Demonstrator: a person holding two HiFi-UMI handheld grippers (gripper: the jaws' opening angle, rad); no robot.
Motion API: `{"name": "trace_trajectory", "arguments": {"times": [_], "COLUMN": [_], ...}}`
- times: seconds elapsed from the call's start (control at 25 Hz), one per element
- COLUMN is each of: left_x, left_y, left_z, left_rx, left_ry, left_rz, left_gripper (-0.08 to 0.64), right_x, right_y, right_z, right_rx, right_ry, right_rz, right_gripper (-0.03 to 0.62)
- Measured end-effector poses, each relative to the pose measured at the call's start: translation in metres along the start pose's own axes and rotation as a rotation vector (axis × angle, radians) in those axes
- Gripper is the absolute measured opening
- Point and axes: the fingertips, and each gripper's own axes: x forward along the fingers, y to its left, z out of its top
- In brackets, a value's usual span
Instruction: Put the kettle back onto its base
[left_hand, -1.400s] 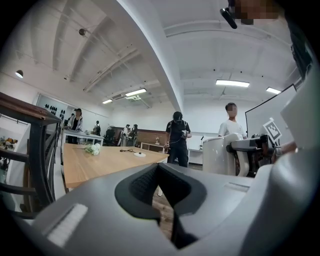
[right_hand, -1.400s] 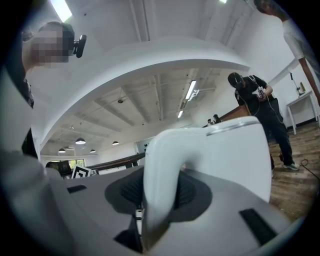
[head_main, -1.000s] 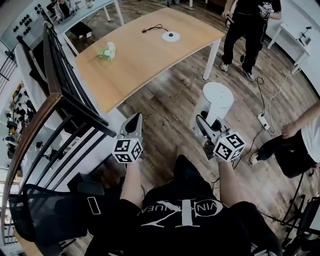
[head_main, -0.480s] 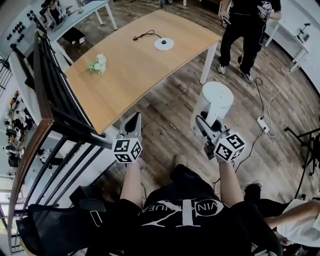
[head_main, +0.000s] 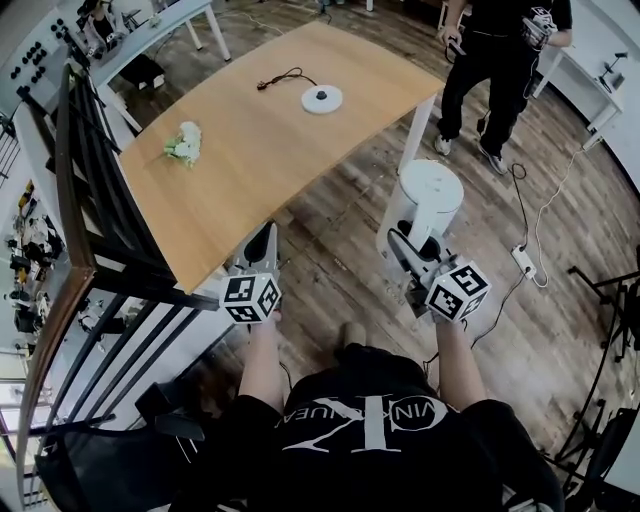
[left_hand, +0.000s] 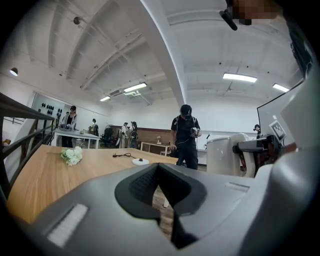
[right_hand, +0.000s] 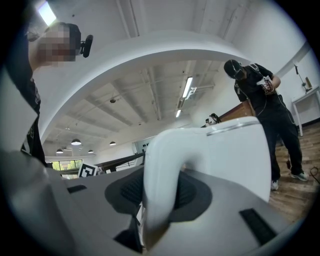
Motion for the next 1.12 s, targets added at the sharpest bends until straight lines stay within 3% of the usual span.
{"name": "trace_trajectory", "arguments": {"times": [1.12], "left_x": [0.105], "left_y": [0.015], "left_z": [-0.010], "left_rx": [-0.022], "left_ry": [0.026], "left_rz": [0.021], "left_gripper": [0.011], "right_x": [0.048], "right_y": [-0.083], "right_z": [0.015], "right_rx": [-0.003], "right_ry": [0.022], "right_rz": [0.025], "right_gripper": [0.124]}}
